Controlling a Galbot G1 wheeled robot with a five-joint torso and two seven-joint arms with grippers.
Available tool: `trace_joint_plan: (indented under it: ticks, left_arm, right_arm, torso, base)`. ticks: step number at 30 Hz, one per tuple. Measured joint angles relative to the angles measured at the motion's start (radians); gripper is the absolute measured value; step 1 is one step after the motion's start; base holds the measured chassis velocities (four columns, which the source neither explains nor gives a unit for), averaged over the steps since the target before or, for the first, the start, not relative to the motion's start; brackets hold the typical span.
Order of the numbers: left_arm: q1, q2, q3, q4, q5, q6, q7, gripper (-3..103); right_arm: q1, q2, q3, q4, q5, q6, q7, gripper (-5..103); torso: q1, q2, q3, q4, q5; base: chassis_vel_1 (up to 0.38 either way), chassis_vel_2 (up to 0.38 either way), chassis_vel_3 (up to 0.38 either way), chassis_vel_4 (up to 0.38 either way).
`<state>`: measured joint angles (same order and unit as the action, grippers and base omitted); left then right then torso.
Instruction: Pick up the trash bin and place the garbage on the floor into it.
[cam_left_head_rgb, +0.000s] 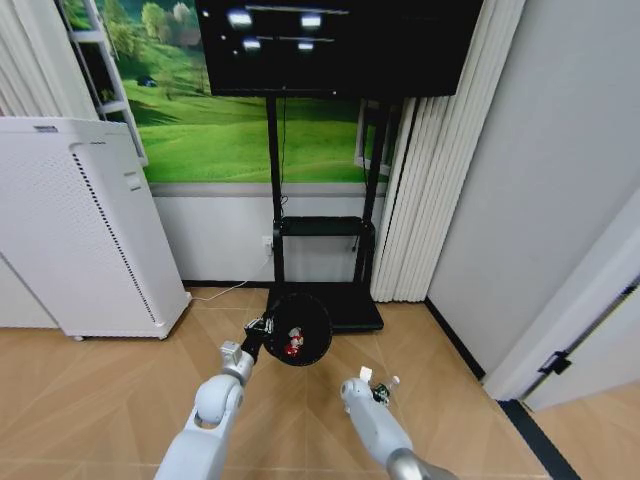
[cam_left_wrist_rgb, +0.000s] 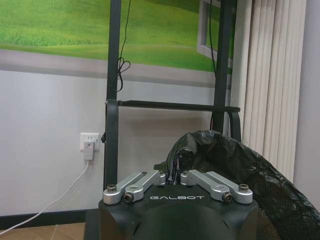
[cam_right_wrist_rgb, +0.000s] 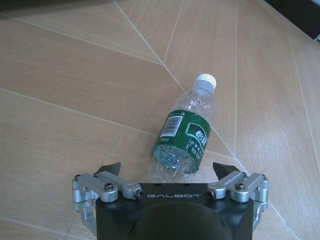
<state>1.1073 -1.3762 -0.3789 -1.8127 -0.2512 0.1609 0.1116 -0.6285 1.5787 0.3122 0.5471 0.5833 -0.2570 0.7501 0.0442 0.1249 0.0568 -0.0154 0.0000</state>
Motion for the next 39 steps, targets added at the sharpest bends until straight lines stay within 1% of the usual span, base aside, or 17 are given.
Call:
trace_joint_plan:
  ticks: [1,3,4,5,8,10,11,13,14,16,17,18,19,21,24,32,39]
  left_arm:
    - [-0.001,0.0,0.0,0.001,0.0,0.0,0.0,7]
    - [-0.001,0.0,0.001,0.001,0.0,0.0,0.0,7]
    - [-0.002,0.0,0.002,0.002,0.0,0.0,0.0,7]
    - [-0.003,-0.001,0.003,0.002,0.0,0.0,0.0,7]
    - [-0.003,-0.001,0.003,0.002,0.0,0.0,0.0,7]
    - [-0.002,-0.001,0.004,0.002,0.0,0.0,0.0,7]
    - [-0.002,-0.001,0.004,0.002,0.0,0.0,0.0,7]
    - [0.001,-0.001,0.002,0.0,0.0,0.0,0.001,7]
    - [0.001,-0.001,0.002,0.0,0.0,0.0,0.001,7]
    - [0.003,-0.001,0.001,-0.002,0.0,0.0,0.002,7]
    - [0.003,-0.001,0.001,-0.002,0.0,0.0,0.002,7]
    - [0.003,-0.002,0.0,-0.004,0.001,0.0,0.003,7]
    - [0.003,-0.002,0.0,-0.004,0.001,0.0,0.003,7]
    - [0.004,-0.002,0.0,-0.007,0.001,0.0,0.003,7]
    - [0.005,-0.001,0.0,-0.01,0.001,0.0,0.003,7]
    - [0.011,0.0,-0.002,-0.014,0.001,0.0,0.003,7]
    - [0.01,0.0,-0.002,-0.016,0.001,0.0,0.003,7]
  right_arm:
    - [0.004,0.001,0.0,-0.01,-0.002,0.008,-0.003,102]
    - [0.006,0.001,0.001,-0.016,-0.002,0.014,-0.007,102]
    - [0.009,0.001,0.002,-0.024,-0.003,0.028,-0.016,93]
    - [0.009,0.001,0.002,-0.027,-0.005,0.036,-0.022,88]
    - [0.01,0.001,0.002,-0.03,-0.006,0.044,-0.027,83]
    - [0.011,0.0,0.001,-0.037,-0.011,0.057,-0.034,72]
    - [0.011,0.0,0.001,-0.037,-0.011,0.057,-0.034,72]
    - [0.011,-0.003,0.001,-0.038,-0.018,0.067,-0.038,61]
    - [0.011,-0.003,0.001,-0.038,-0.018,0.067,-0.038,61]
    - [0.01,-0.005,0.001,-0.039,-0.02,0.069,-0.038,50]
    - [0.01,-0.006,0.001,-0.039,-0.021,0.07,-0.038,50]
    - [0.009,-0.007,0.001,-0.039,-0.025,0.072,-0.038,40]
    - [0.009,-0.007,0.001,-0.039,-0.025,0.072,-0.038,40]
    - [0.006,-0.009,0.001,-0.036,-0.029,0.073,-0.039,33]
    - [0.003,-0.011,0.001,-0.032,-0.033,0.074,-0.039,31]
    - [-0.013,-0.02,0.002,-0.014,-0.043,0.082,-0.033,31]
    - [-0.087,-0.053,0.008,0.1,-0.056,0.074,-0.031,31]
  torso:
    - [0.0,0.0,0.0,0.0,0.0]
    - [0.0,0.0,0.0,0.0,0.0]
    - [0.0,0.0,0.0,0.0,0.0]
    - [0.0,0.0,0.0,0.0,0.0]
    - [0.0,0.0,0.0,0.0,0.0]
    - [0.0,0.0,0.0,0.0,0.0]
    - [0.0,0.0,0.0,0.0,0.0]
    - [0.0,0.0,0.0,0.0,0.0]
    - [0.0,0.0,0.0,0.0,0.0]
    - [0.0,0.0,0.0,0.0,0.0]
    - [0.0,0.0,0.0,0.0,0.0]
    - [0.0,0.0,0.0,0.0,0.0]
    - [0.0,0.0,0.0,0.0,0.0]
    - [0.0,0.0,0.0,0.0,0.0]
    - [0.0,0.0,0.0,0.0,0.0]
    - [0.0,0.0,0.0,0.0,0.0]
    - [0.0,0.0,0.0,-0.0002,0.0001]
  base:
    - [0.0,0.0,0.0,0.0]
    - [0.0,0.0,0.0,0.0]
    - [0.0,0.0,0.0,0.0]
    - [0.0,0.0,0.0,0.0]
    - [0.0,0.0,0.0,0.0]
    - [0.0,0.0,0.0,0.0]
    - [0.0,0.0,0.0,0.0]
    - [0.0,0.0,0.0,0.0]
    - [0.0,0.0,0.0,0.0]
    - [0.0,0.0,0.0,0.0]
    - [0.0,0.0,0.0,0.0]
    - [0.0,0.0,0.0,0.0]
    - [0.0,0.0,0.0,0.0]
    - [0.0,0.0,0.0,0.0]
    - [0.0,0.0,0.0,0.0]
    - [0.0,0.0,0.0,0.0]
    - [0.0,0.0,0.0,0.0]
